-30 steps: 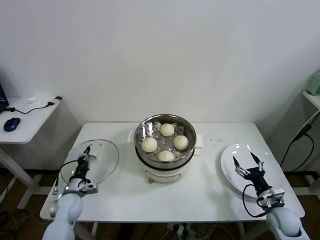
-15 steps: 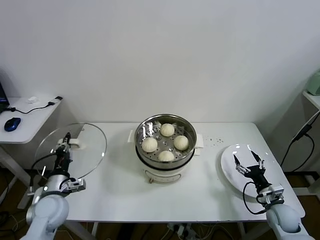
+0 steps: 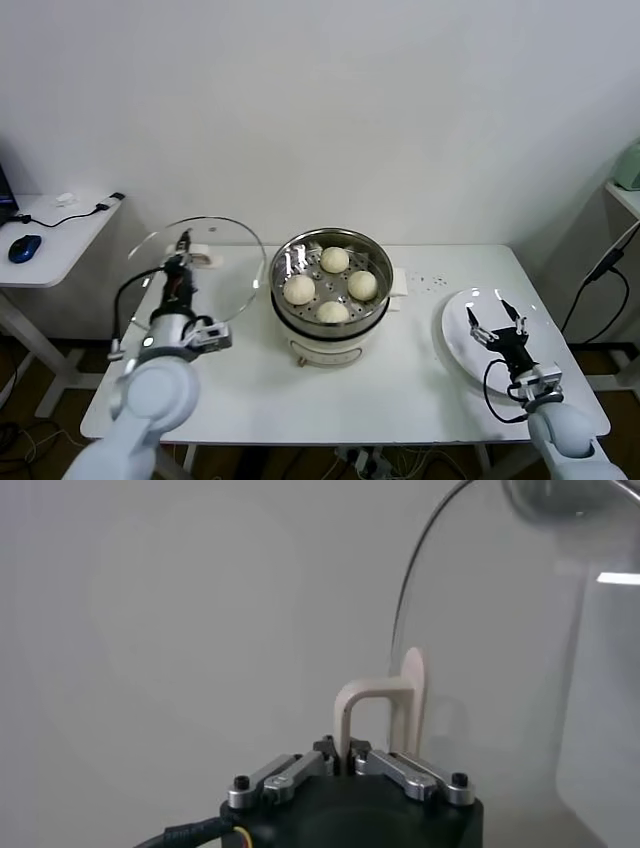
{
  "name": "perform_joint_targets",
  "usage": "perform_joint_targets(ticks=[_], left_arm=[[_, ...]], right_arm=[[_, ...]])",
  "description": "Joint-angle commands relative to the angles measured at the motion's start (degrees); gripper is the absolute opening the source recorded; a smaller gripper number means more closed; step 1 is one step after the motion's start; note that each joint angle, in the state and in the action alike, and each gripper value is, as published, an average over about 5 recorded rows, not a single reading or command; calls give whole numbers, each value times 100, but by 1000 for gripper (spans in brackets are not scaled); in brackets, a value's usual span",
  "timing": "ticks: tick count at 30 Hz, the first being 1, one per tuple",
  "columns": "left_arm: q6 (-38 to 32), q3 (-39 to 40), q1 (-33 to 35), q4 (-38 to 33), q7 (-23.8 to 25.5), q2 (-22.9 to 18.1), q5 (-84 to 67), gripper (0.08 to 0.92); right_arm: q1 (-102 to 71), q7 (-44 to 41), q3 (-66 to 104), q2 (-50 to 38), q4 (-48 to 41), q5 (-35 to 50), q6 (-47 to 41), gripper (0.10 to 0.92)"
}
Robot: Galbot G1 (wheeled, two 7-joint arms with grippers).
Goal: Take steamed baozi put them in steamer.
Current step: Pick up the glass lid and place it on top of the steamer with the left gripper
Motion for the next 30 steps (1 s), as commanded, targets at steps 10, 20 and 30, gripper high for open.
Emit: perform_joint_targets(ticks=[10,20,30], left_arm=[[822,2577,-1989,2077,153,-2121,1107,150],[822,2609,-2010,2814,-169,-2811,1131,150],[822,2476,-1935,3171,-256,-2905,1043,150]], right_arm=[[-52,21,215,27,-1,-37,33,823],[-51,14,245,67,-16,-62,51,823],[-69,-18,299,92,-93,-100,96,823]])
